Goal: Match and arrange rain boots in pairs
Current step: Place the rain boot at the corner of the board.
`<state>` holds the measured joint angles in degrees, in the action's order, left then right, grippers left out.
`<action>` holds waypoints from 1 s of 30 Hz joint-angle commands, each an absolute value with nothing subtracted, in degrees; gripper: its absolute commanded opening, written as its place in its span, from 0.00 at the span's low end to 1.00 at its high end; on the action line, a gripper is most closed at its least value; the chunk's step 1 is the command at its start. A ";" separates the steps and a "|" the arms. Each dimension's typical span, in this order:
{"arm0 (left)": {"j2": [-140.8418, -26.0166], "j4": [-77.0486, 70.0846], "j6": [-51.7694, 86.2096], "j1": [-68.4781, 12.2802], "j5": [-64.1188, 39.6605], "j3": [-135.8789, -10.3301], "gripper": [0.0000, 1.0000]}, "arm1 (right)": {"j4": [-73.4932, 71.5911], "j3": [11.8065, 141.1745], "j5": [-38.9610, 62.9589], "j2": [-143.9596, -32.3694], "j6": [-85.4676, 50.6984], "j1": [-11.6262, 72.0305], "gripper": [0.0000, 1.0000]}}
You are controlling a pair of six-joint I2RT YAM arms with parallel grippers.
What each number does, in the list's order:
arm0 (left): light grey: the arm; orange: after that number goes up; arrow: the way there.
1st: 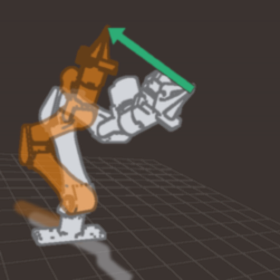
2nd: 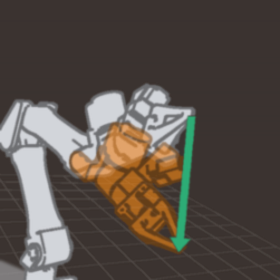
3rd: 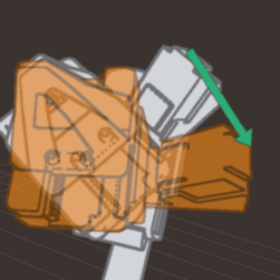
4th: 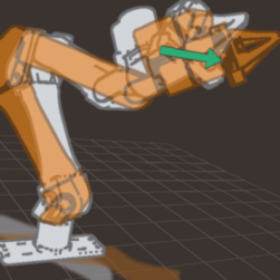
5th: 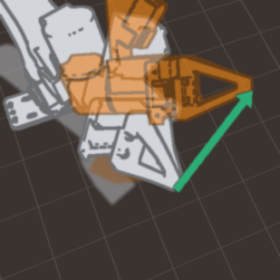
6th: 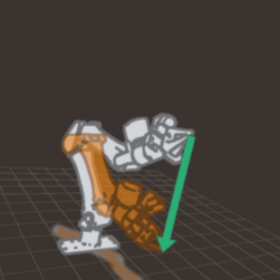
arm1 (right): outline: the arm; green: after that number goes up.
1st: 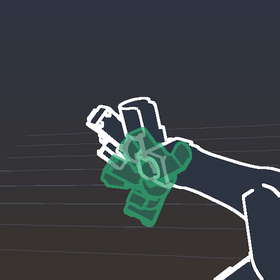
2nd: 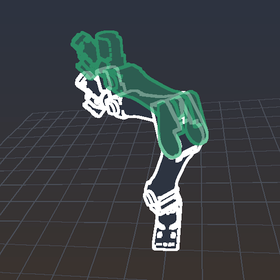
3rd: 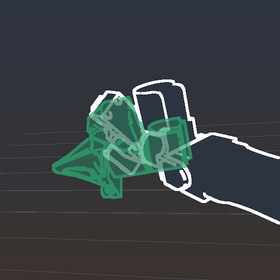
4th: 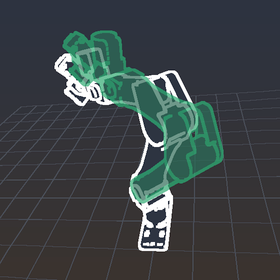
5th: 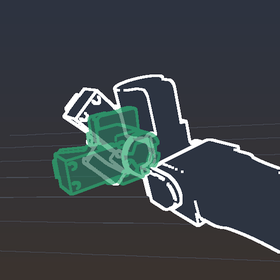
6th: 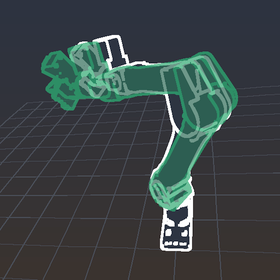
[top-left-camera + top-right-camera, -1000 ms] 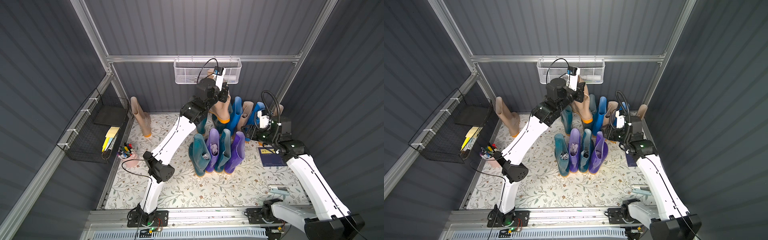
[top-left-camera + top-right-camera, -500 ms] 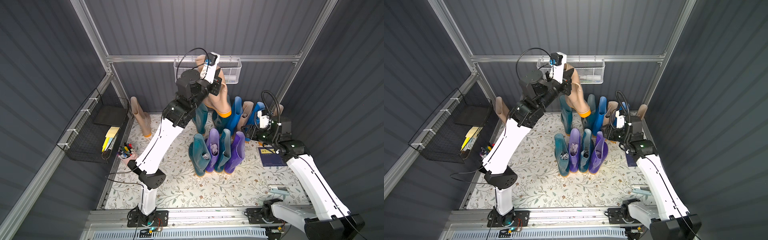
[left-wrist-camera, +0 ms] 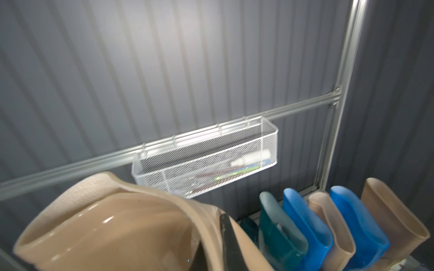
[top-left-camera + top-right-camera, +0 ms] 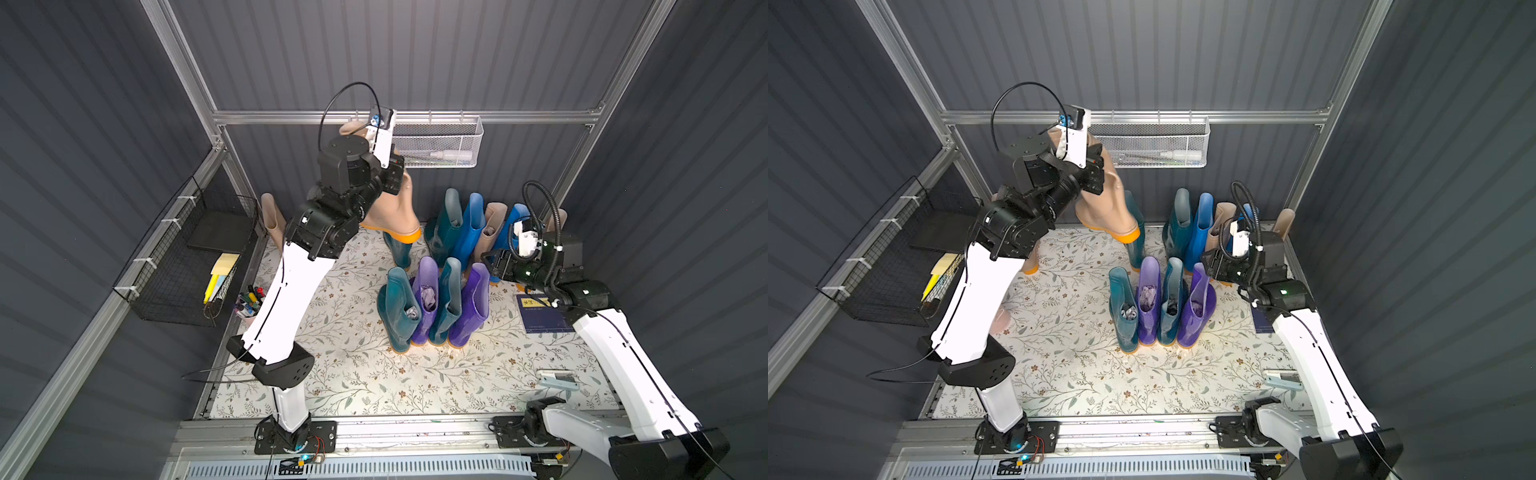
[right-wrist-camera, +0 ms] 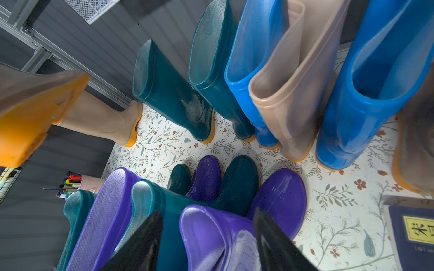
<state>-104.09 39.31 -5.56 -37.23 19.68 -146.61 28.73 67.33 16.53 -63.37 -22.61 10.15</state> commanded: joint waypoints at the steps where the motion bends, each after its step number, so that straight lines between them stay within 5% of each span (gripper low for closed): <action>1: -101.14 42.86 -0.89 -32.78 19.53 -147.24 0.00 | 29.17 66.36 17.49 -62.89 -23.38 10.19 0.65; 12: -103.63 53.49 5.07 -18.06 5.77 -143.39 0.00 | 29.44 64.70 17.42 -62.05 -23.44 10.20 0.65; 30: -109.19 52.39 3.65 -8.09 1.82 -134.67 0.00 | 29.05 63.90 17.49 -62.84 -22.31 10.20 0.65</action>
